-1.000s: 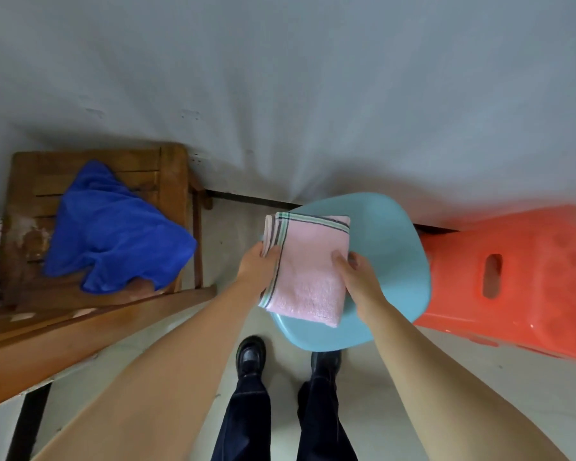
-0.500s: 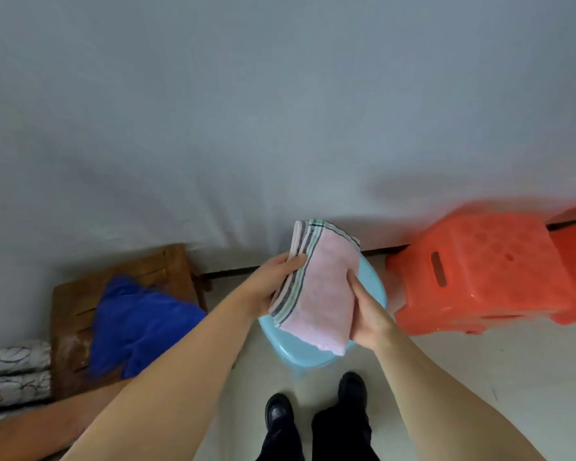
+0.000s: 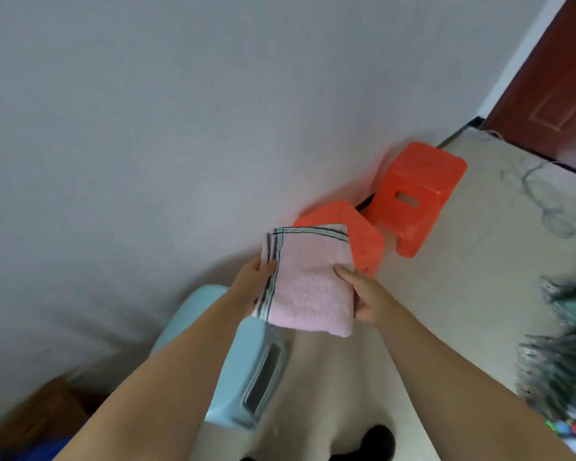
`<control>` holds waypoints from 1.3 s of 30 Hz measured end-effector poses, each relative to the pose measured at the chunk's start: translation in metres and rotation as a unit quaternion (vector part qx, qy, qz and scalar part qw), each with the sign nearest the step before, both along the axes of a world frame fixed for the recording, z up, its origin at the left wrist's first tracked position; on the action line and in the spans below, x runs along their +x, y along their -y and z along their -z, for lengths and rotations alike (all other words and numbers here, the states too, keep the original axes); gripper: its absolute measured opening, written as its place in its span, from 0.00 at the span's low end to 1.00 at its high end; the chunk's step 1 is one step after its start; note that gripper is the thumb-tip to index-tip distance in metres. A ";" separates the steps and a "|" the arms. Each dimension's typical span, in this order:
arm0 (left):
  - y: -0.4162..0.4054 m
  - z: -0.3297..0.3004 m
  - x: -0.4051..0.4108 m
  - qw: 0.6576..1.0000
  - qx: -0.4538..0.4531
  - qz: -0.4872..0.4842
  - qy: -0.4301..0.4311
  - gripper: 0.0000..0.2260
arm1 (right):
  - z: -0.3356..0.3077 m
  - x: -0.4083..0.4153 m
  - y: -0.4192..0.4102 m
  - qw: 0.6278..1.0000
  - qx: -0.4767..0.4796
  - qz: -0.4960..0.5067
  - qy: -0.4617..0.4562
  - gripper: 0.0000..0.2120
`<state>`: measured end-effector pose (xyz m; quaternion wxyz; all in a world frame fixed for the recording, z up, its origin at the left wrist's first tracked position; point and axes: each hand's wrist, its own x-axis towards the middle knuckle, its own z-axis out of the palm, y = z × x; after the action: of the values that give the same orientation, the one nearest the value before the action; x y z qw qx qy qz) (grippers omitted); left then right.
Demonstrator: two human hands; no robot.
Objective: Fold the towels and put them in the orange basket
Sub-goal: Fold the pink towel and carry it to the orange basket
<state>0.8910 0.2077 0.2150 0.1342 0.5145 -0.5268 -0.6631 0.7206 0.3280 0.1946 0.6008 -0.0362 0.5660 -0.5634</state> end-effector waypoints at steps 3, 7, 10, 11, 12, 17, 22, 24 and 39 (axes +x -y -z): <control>-0.027 -0.006 -0.088 0.998 -0.006 0.055 -0.008 0.09 | -0.010 -0.079 -0.048 0.999 -0.030 0.042 -0.015 0.19; -0.073 -0.012 -0.201 0.992 -0.040 0.123 -0.012 0.07 | -0.026 -0.175 -0.115 0.992 -0.033 0.109 -0.044 0.17; -0.112 -0.022 -0.287 0.982 -0.057 0.176 -0.021 0.08 | -0.038 -0.240 -0.168 0.985 -0.042 0.163 -0.049 0.13; -0.121 -0.024 -0.308 0.978 -0.061 0.196 -0.023 0.09 | -0.039 -0.255 -0.183 0.982 -0.047 0.178 -0.044 0.13; -0.133 -0.026 -0.336 0.973 -0.066 0.222 -0.021 0.09 | -0.040 -0.275 -0.203 0.977 -0.047 0.202 -0.044 0.13; -0.179 -0.033 -0.442 0.949 -0.068 0.307 -0.025 0.07 | -0.037 -0.345 -0.262 0.953 -0.053 0.296 -0.039 0.11; -0.212 -0.024 -0.556 0.918 -0.065 0.389 -0.034 0.07 | -0.025 -0.424 -0.304 0.923 -0.022 0.383 -0.037 0.16; -0.223 -0.021 -0.609 0.902 -0.074 0.423 -0.039 0.07 | -0.021 -0.463 -0.316 0.910 -0.020 0.412 -0.037 0.15; -0.352 -0.039 -0.960 0.737 -0.135 0.661 -0.042 0.06 | -0.039 -0.682 -0.425 0.778 -0.058 0.623 -0.052 0.16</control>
<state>-0.0694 0.5602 0.2538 -0.2474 -0.0149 -0.8119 -0.5285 0.0381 0.7532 0.2341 0.0847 0.2604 0.4617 -0.8437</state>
